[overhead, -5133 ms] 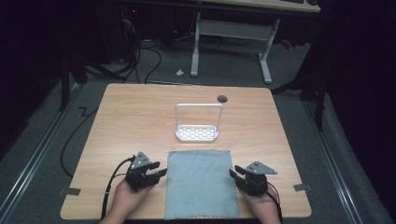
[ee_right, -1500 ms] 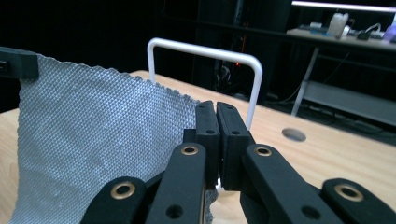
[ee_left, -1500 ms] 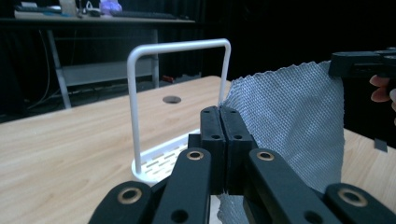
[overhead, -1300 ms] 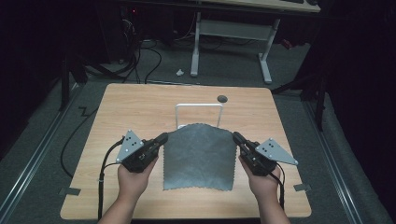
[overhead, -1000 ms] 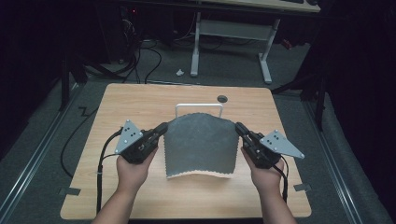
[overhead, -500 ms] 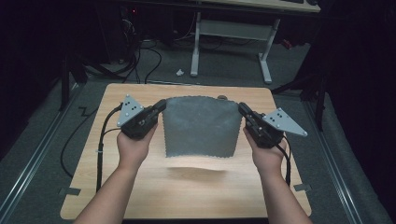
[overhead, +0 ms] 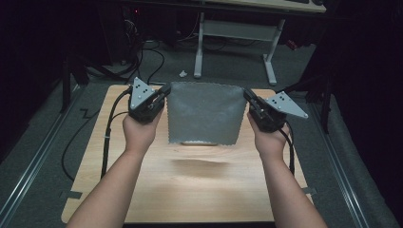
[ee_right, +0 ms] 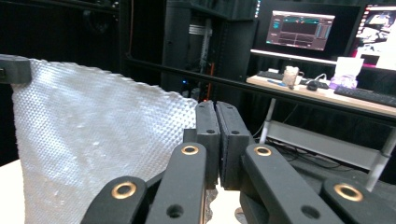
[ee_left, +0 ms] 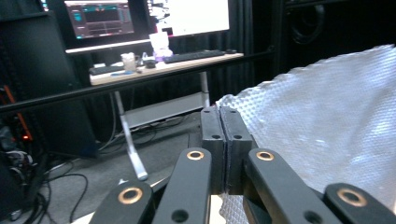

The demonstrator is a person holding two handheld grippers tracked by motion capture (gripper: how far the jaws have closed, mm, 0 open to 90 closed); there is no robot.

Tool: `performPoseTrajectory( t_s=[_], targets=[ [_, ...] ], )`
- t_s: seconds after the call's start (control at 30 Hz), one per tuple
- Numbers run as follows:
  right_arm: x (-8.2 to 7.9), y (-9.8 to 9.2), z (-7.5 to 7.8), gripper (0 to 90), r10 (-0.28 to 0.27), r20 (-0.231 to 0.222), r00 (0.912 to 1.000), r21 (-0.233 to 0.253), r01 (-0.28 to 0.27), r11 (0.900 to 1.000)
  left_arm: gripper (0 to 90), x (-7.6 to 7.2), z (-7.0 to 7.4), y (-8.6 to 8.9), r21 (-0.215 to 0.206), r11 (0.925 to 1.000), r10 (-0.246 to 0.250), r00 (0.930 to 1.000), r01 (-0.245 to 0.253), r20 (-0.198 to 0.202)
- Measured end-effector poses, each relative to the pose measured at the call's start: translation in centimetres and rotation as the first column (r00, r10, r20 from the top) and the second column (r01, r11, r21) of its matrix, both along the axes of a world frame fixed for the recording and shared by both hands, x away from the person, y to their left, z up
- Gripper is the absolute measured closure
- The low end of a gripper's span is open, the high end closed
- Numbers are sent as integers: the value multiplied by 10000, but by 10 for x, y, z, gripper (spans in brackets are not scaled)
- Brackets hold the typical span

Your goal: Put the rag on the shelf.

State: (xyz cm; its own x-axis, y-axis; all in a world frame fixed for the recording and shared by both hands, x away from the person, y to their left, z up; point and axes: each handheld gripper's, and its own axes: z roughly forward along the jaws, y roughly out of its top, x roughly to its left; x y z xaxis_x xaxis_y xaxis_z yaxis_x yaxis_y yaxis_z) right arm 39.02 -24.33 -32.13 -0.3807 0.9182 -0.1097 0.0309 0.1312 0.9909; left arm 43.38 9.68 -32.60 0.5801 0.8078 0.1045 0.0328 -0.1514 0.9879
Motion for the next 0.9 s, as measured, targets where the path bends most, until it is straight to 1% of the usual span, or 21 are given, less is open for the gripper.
performPoseTrajectory(
  t_s=[0.07,0.13,0.2,0.3,0.33,0.47,0.5,0.53,0.57,0.63,0.7,0.73,0.77,0.8,0.87,0.9],
  targets=[
    [7,-1,3,897,-90,33,10000,-148,91,9998,895,5,2,-1,105,9999,90,9999,-91,72],
    [14,-1,6,897,-138,11,9999,-188,138,9997,895,10,5,-4,250,9996,150,9998,-153,116],
    [21,-1,8,897,-232,39,9997,-310,233,9992,895,16,8,-6,279,9993,225,9996,-229,148],
    [34,-2,10,897,-297,-35,9996,-289,296,9991,895,27,12,-8,272,9992,286,9996,-287,49],
    [39,-3,11,897,-332,-58,9994,-285,330,9990,894,31,13,-9,332,9989,333,9994,-334,33],
    [58,-3,11,897,-466,-197,9987,-407,458,9981,894,48,15,-16,880,9943,602,9982,-595,-48],
    [63,-4,11,897,-476,-241,9986,-491,464,9977,894,52,15,-17,981,9931,647,9979,-635,-89],
    [67,-4,11,897,-504,-346,9981,-456,488,9978,895,56,15,-18,1046,9923,675,9976,-658,-135],
    [71,-3,10,897,-504,-441,9978,-502,481,9976,894,60,13,-18,1077,9920,688,9974,-662,-212],
    [78,-3,9,897,-529,-530,9972,-588,498,9970,894,69,8,-17,1166,9911,717,9958,-647,-564],
    [86,-2,6,896,-577,-706,9958,-864,515,9949,894,77,0,-18,1366,9889,720,9927,-583,-969],
    [89,0,3,896,-597,-867,9944,-948,514,9942,893,80,-5,-19,1521,9866,766,9913,-598,-1069],
    [93,1,0,896,-617,-933,9937,-1123,511,9924,893,82,-9,-19,1619,9850,789,9900,-594,-1168],
    [96,1,-3,897,-640,-1023,9927,-1266,508,9906,893,85,-14,-19,1693,9839,804,9876,-571,-1346],
    [102,2,-10,896,-591,-1227,9907,-1412,415,9891,893,90,-22,-18,1609,9855,792,9838,-530,-1611],
    [104,2,-13,896,-527,-1275,9904,-1513,331,9879,893,92,-25,-16,1494,9876,745,9809,-476,-1797]
  ],
)
